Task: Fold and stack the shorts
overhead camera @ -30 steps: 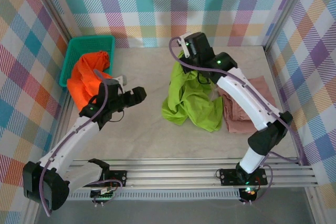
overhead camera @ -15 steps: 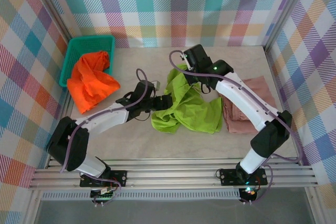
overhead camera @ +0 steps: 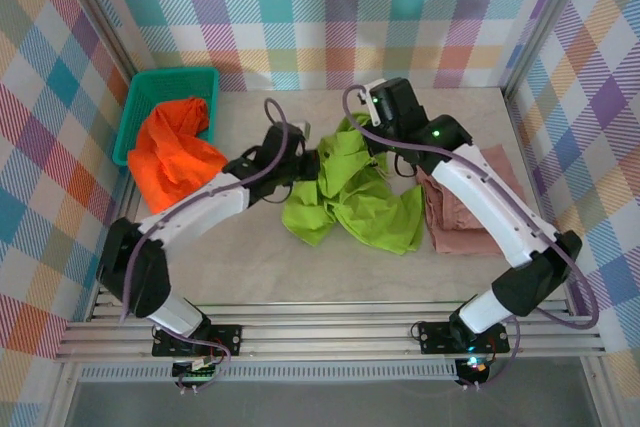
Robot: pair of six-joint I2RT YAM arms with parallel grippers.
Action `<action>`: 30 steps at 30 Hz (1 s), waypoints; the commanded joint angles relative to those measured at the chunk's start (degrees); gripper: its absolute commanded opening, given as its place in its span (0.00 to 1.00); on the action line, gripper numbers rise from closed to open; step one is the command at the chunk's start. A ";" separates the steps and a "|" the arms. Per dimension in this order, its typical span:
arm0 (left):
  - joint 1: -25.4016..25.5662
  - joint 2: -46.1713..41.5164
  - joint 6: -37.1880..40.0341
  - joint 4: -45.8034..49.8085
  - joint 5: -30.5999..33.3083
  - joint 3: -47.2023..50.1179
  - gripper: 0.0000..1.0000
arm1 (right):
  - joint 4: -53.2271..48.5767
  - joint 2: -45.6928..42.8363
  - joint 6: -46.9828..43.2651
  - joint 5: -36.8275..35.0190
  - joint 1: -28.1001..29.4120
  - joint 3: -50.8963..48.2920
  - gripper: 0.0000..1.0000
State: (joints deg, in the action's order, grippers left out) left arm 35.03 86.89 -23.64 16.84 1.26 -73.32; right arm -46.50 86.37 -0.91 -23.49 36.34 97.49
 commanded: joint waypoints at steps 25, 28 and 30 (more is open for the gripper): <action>-7.33 12.06 16.28 26.18 13.52 -54.82 0.02 | -0.19 -7.27 2.72 7.76 -3.13 5.26 0.01; -8.42 18.66 14.72 25.87 11.94 -55.53 0.11 | 0.29 -2.03 6.18 15.48 -9.77 3.95 0.03; -9.52 23.84 13.12 26.33 9.45 -57.73 0.17 | 2.30 1.87 7.75 18.72 -13.58 3.79 0.03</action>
State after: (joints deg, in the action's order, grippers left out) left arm 27.33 105.58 -8.78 41.28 11.51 -128.73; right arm -44.64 84.82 3.46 -8.23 26.92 101.82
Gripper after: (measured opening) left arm 0.156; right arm 0.067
